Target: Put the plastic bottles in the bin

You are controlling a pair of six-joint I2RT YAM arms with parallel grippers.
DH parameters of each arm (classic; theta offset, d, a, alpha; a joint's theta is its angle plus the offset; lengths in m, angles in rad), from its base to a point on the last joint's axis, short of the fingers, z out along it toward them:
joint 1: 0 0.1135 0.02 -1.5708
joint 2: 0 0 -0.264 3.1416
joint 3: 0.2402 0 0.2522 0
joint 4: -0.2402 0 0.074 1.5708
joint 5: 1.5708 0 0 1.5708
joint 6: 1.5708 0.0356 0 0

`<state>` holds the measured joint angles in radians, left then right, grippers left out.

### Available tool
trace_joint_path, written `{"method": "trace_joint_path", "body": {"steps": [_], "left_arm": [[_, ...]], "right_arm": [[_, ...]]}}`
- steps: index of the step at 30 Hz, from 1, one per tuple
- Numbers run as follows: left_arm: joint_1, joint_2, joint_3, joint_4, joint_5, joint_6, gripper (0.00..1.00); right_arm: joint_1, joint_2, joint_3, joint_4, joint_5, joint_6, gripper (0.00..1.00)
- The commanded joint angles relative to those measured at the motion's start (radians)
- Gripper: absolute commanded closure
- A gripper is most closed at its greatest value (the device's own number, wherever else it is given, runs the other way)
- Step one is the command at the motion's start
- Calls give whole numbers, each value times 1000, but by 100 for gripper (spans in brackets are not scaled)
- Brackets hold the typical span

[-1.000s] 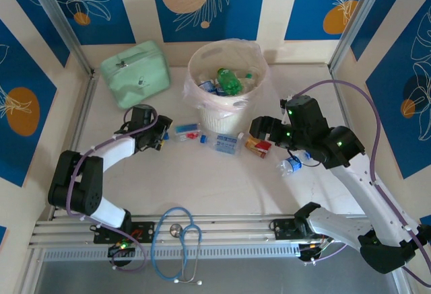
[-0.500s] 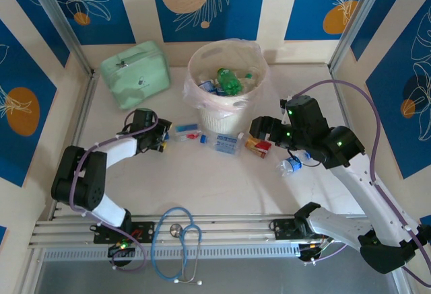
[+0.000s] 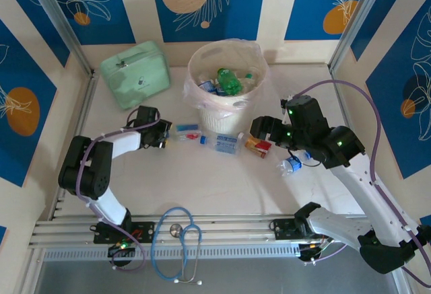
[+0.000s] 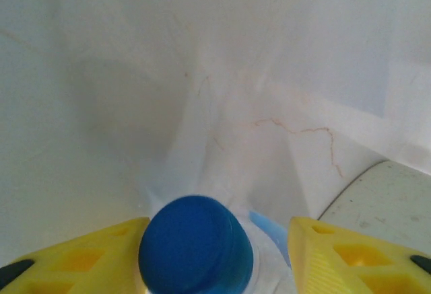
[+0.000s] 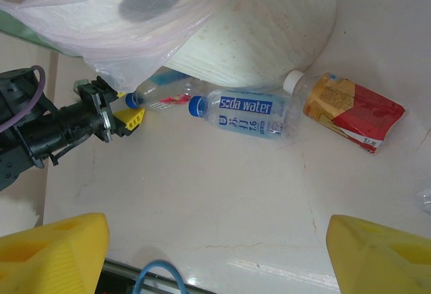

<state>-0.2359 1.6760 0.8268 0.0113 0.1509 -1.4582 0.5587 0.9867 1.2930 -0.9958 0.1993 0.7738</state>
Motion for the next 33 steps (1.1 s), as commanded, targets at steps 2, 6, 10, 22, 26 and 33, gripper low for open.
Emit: {"method": "trace_joint_path", "body": {"steps": [2,6,10,22,26,33], "left_arm": [[10,27,21,-45,-15,9,47],[15,31,24,-63,-12,21,52],[18,18,21,-59,-3,30,61],[25,-163,18,-177,-22,81,71],[27,-286,30,-276,-50,143,74],[34,-518,104,-485,-85,250,74]], "right_arm": [[-6,-8,4,-17,5,-18,16],[-8,-8,-1,-14,1,-16,16],[-8,-8,0,-10,2,-13,16],[-8,-22,11,-15,10,-13,16],[-13,-34,18,-25,22,-17,16],[-35,-60,17,-33,28,-20,16]]}}
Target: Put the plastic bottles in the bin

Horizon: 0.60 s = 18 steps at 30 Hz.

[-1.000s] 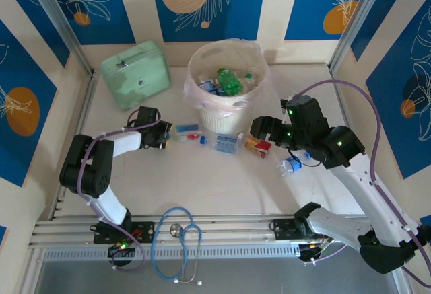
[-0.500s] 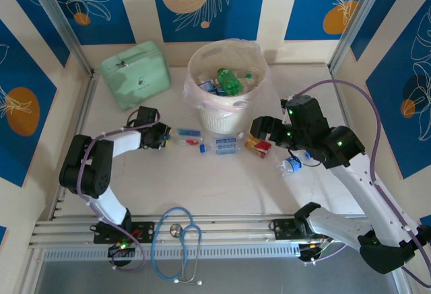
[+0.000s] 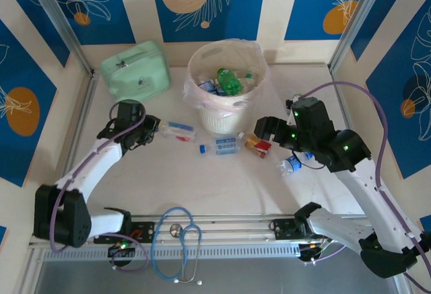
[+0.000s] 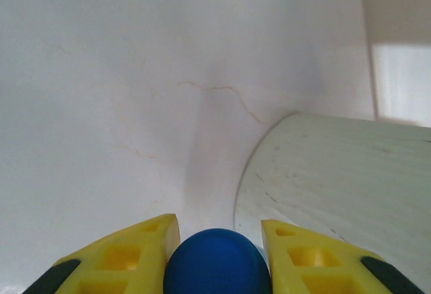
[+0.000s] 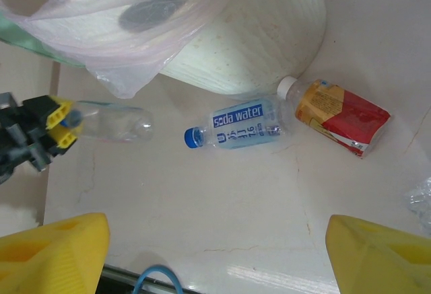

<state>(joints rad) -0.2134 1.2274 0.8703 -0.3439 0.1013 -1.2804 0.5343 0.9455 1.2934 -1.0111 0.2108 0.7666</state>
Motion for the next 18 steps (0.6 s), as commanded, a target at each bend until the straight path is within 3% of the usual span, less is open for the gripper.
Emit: {"method": "trace_joint_path", "body": {"steps": [1,5,9,18], "left_arm": [[14,-100,85,-155,-39,85,74],[14,-171,221,-240,-38,129,74],[13,-150,424,-299,-7,177,74],[-5,-47,697,-221,38,163,75]], "right_arm": [[-16,-21,19,-20,15,-15,16],[-33,-25,26,-29,14,-21,16],[-49,-30,34,-35,8,-26,16],[-57,-47,33,-40,9,-22,16]]}}
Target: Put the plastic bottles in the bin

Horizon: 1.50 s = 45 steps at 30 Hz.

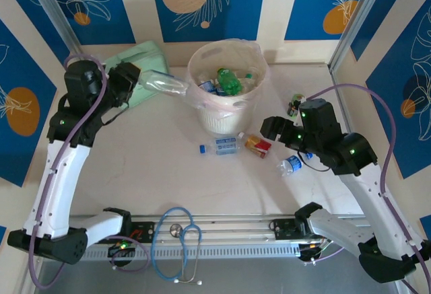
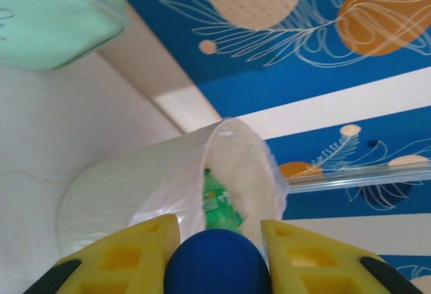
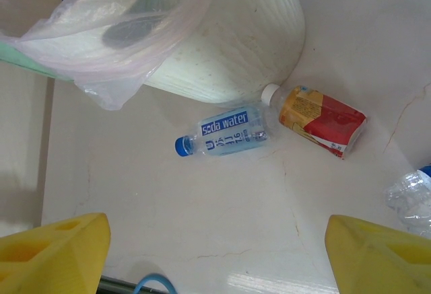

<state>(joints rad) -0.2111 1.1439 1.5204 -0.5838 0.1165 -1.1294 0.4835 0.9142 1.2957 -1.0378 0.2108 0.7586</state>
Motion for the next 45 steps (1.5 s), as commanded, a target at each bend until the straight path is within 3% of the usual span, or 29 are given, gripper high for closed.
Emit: {"method": "trace_joint_path", "body": {"steps": [1,9,15,21,32,33,37,39,42,45], "left_arm": [[-11,56,67,41,31,9,75],[-128,235,150,256,-56,8,76],[-223,436,341,264,-162,83,79],[-282,642,578,150,-278,170,80],[-299,797,644,180,-303,71,78],[-302,813,668,169,-302,72,76],[-330,869,792,44,-353,130,40],[-336,868,798,18,-378,146,28],[-344,849,791,13,-408,175,21],[-353,818,792,22,-428,219,21]], "right_arm": [[-6,-15,30,-13,9,-14,16],[-8,-17,27,-14,6,-8,17],[-9,-24,26,-24,9,-10,17],[-12,-27,25,-24,6,-13,17],[-23,-44,16,-32,9,-19,17],[-25,-46,14,-31,8,-19,17],[-29,-48,16,-36,7,-22,17],[-33,-51,16,-36,7,-25,17],[-37,-53,15,-38,3,-25,17],[-37,-54,16,-38,1,-25,17]]}}
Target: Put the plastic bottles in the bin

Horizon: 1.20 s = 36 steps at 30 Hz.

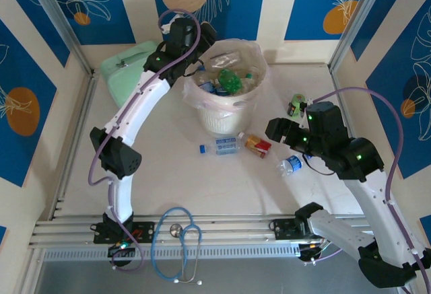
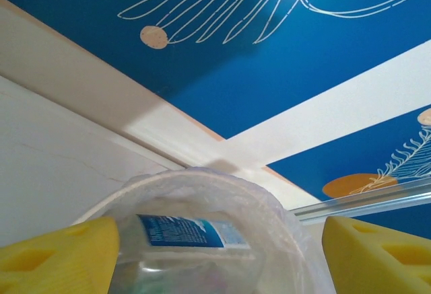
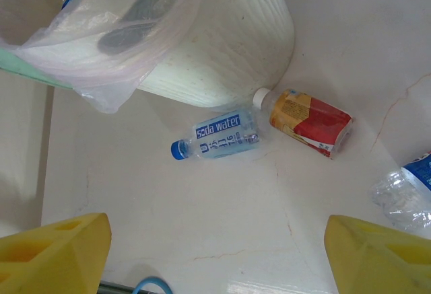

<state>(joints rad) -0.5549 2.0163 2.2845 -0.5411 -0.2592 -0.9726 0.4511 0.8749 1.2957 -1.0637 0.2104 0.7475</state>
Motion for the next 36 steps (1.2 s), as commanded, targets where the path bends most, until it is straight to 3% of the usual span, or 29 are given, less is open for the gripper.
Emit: {"method": "trace_joint_path", "body": {"steps": [1,8,15,19,22,27,36], "left_arm": [[-14,-69,29,-20,-62,83,22],[-49,-236,-38,-61,-83,268,23],[-57,-576,-470,-7,-21,401,23],[-56,-750,-647,-57,-26,460,10],[-56,-850,-753,-100,-6,469,0],[-57,-948,-908,-151,81,463,0],[-64,-1019,-1104,-159,154,414,5]], "right_arm": [[-6,-15,17,-13,2,-14,17],[-14,-18,16,-24,11,-10,17],[-33,-1,-18,-25,20,9,17],[-59,16,-55,-46,65,42,15],[-101,48,-82,-104,136,95,14],[-192,88,-181,-131,186,159,13],[-346,220,-331,-1,96,131,10]]}}
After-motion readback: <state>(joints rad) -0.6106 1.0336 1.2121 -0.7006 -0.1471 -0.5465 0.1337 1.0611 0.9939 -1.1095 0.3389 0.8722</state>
